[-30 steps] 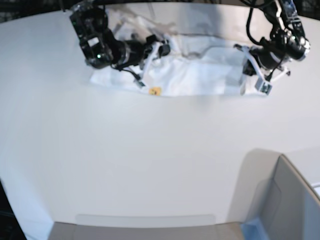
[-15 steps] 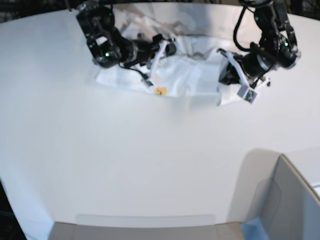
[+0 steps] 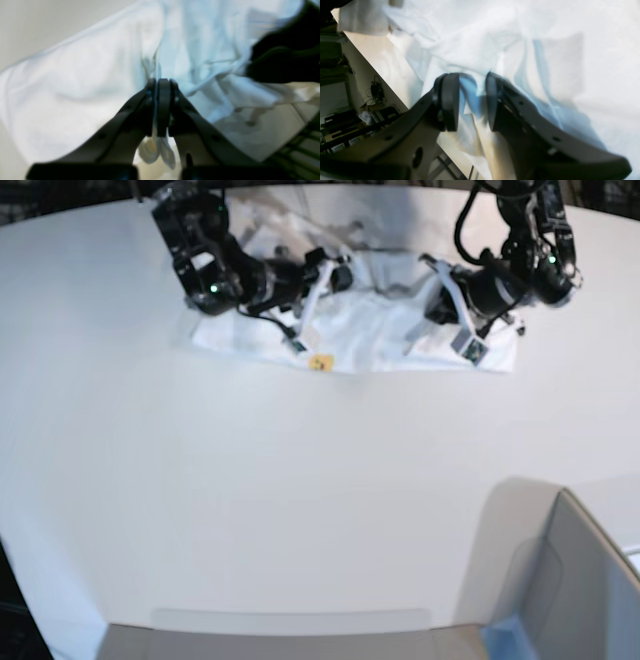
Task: Layout the t-shirt on the table in an organized manner, then fold the t-shirt properly
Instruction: 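Fold both shirt ends inward toward each other with both grippers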
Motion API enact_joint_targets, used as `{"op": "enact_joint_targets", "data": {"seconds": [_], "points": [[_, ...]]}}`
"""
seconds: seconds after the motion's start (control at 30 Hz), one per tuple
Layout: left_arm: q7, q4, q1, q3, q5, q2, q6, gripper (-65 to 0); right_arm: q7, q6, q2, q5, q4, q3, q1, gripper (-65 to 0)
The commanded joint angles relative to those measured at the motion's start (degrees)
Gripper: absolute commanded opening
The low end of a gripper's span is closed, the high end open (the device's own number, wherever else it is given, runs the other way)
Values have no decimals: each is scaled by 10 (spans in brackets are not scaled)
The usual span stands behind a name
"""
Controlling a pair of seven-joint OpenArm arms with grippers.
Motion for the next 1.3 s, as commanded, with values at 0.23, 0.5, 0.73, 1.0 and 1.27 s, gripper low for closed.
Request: {"op": "enact_joint_targets", "data": {"seconds": [0.23, 0.5, 0.73, 1.0, 1.27], "points": [[3, 8, -4, 42, 13, 8, -1, -650, -31, -11, 9, -59, -8, -2, -8, -451], [-5, 8, -5, 44, 15, 16, -1, -650, -31, -11, 9, -60, -8, -2, -16, -451], [-7, 4, -30, 44, 15, 31, -1, -650, -31, -11, 9, -60, -8, -2, -16, -451], [-4, 3, -28, 41, 12, 29, -1, -576, -31, -11, 10, -60, -8, -2, -16, -451], [3, 4, -28, 39, 11, 32, -1, -469, -31, -11, 10, -60, -8, -2, -16, -451]]}}
